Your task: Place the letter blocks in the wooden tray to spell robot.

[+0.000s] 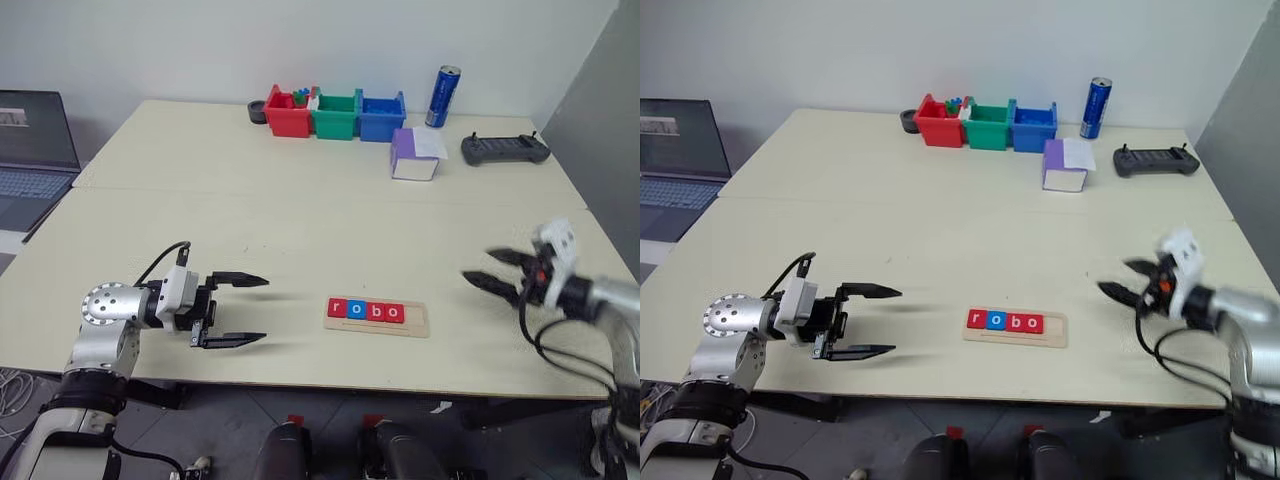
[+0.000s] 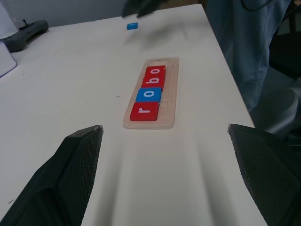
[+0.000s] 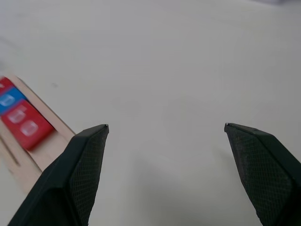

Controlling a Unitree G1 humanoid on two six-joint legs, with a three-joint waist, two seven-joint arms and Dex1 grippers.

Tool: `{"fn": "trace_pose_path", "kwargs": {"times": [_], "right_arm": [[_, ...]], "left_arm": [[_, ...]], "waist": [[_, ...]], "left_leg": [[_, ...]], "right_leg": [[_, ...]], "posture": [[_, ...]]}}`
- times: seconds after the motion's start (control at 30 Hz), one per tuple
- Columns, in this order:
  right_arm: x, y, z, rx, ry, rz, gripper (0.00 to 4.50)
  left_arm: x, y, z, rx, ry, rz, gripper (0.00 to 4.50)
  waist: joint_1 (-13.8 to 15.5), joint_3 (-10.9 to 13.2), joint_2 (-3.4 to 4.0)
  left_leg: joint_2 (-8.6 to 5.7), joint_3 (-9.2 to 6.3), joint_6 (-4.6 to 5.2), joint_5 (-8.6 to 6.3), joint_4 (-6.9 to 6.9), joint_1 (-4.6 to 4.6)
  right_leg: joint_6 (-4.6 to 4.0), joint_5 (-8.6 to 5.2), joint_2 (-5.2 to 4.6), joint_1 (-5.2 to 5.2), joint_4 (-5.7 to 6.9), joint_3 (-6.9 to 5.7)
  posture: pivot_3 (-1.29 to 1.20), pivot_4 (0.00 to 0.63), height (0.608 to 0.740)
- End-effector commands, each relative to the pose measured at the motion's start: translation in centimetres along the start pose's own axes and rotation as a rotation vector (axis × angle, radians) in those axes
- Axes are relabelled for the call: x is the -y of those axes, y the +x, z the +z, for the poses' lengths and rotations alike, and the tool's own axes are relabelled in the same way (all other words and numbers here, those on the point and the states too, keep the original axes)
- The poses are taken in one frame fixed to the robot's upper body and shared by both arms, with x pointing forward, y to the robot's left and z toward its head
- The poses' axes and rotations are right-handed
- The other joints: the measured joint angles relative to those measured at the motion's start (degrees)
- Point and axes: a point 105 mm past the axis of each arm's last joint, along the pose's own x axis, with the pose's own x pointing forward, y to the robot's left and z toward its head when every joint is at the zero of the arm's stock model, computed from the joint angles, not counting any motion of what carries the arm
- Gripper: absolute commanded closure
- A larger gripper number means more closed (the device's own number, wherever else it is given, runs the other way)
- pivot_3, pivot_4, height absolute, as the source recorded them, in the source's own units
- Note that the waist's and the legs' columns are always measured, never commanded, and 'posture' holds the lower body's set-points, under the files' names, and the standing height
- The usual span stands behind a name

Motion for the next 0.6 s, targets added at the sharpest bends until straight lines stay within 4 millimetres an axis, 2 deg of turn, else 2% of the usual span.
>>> {"fn": "trace_pose_path", "kwargs": {"times": [0.03,0.27,0.4,0.6], "right_arm": [[4.1,-2.3,2.5,0.177,-0.006,-0.214,0.31],[7.7,-3.5,1.3,0.180,-0.007,-0.370,0.31],[9.5,-2.8,0.8,0.171,-0.014,-0.442,0.31],[10.6,-1.7,0.9,0.178,-0.011,-0.436,0.31]], "left_arm": [[-0.2,0.4,0.5,0.016,0.020,-0.018,0.00],[-1.0,0.6,0.6,0.014,0.025,-0.018,0.00],[-1.0,0.7,0.7,0.013,0.027,-0.021,0.00],[-0.9,0.4,0.8,0.011,0.028,-0.018,0.00]], "waist": [[-0.7,0.0,0.18],[-1.0,0.0,0.17],[-1.1,0.0,0.18],[-1.2,0.0,0.18]], "left_leg": [[0.00,0.06,0.01,0.01,0.00,0.03],[0.11,-0.04,0.00,0.04,-0.08,0.18],[0.08,0.05,0.00,0.04,-0.07,0.11],[0.07,0.08,0.00,0.04,-0.07,0.13]], "right_leg": [[0.05,0.03,0.00,-0.02,0.05,0.07],[0.13,0.08,0.21,0.05,0.08,0.06],[0.13,0.07,0.19,0.03,0.01,0.14],[0.14,0.08,0.16,0.04,0.02,0.16]], "posture": [[0.00,0.150,0.740],[0.00,0.150,0.740],[0.00,0.150,0.740],[0.00,0.150,0.740]]}}
